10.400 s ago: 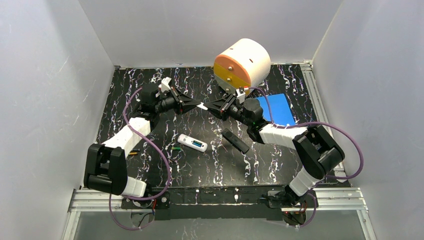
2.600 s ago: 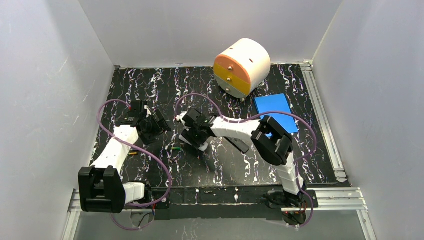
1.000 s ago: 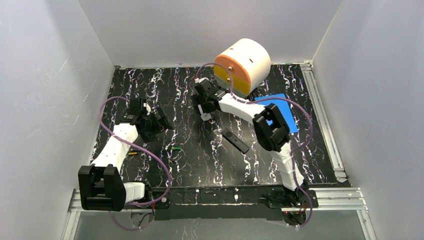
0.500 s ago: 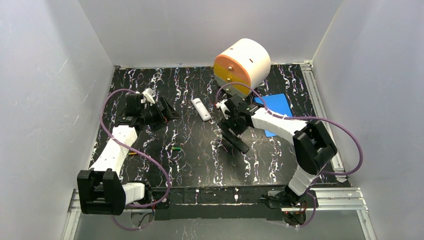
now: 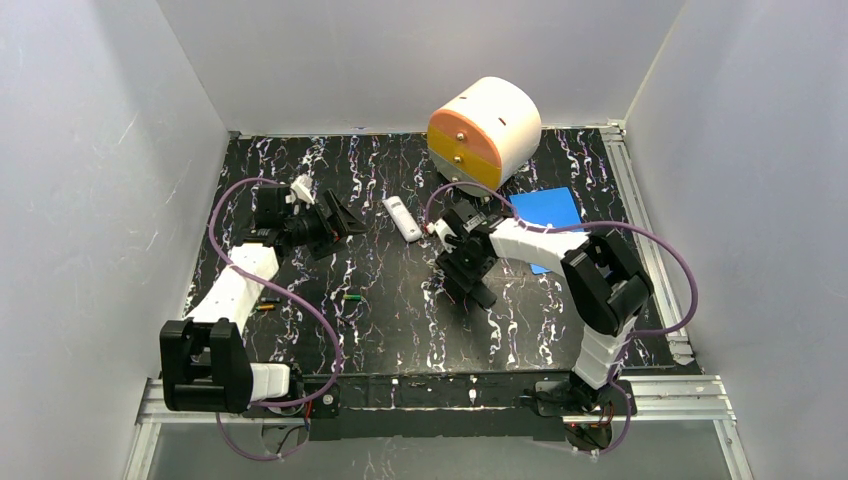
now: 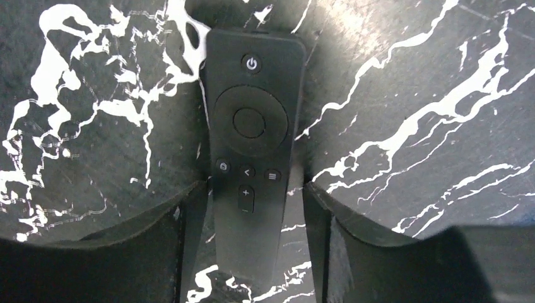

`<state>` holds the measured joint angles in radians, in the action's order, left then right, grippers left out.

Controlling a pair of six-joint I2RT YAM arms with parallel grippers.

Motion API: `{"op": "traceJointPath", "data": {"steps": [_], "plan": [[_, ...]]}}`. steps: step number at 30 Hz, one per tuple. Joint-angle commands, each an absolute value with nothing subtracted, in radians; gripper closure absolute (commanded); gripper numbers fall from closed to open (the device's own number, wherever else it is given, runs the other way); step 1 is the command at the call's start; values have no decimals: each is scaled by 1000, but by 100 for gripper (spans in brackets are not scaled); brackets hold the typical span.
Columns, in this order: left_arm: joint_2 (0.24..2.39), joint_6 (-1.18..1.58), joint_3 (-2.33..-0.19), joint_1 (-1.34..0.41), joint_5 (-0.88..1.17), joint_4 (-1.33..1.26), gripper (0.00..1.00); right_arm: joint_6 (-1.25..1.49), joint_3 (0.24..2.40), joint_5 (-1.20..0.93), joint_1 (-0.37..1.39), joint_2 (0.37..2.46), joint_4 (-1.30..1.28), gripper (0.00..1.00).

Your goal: Load the batteries into the remote control

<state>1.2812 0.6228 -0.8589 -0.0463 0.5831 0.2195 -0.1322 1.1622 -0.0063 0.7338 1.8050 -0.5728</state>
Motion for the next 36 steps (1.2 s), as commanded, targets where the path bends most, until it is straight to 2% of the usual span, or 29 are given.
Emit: {"op": "traceJointPath", "data": {"steps": [1,7,8,11,13,14,17,23,26,29,36], "plan": [[1279,622,-874,-39,622,217,14,-107,1205,38,735,1834,-557,37],[1281,610,-881,-39,624,227,14,-87,1181,88,736,1819,-557,41],[1280,609,-880,-39,625,227,14,-84,1173,93,736,1815,-554,45],[1285,606,-879,-39,636,226,13,-69,1153,93,735,1807,-534,67],[1283,596,-878,-40,657,218,6,-36,1160,103,737,1801,-523,73],[1277,599,-877,-41,658,214,3,-18,1164,97,737,1792,-510,74],[1249,603,-872,-40,659,193,2,37,1182,25,734,1742,-460,75],[1221,676,-894,-41,767,123,2,220,1276,-367,670,1691,-304,75],[1206,762,-914,-41,869,37,2,482,1247,-625,634,1668,-22,75],[1184,843,-932,-44,937,-62,2,777,1210,-775,619,1670,309,74],[1146,822,-1019,-130,1003,-73,1,1368,1207,-918,621,1749,961,74]]}}
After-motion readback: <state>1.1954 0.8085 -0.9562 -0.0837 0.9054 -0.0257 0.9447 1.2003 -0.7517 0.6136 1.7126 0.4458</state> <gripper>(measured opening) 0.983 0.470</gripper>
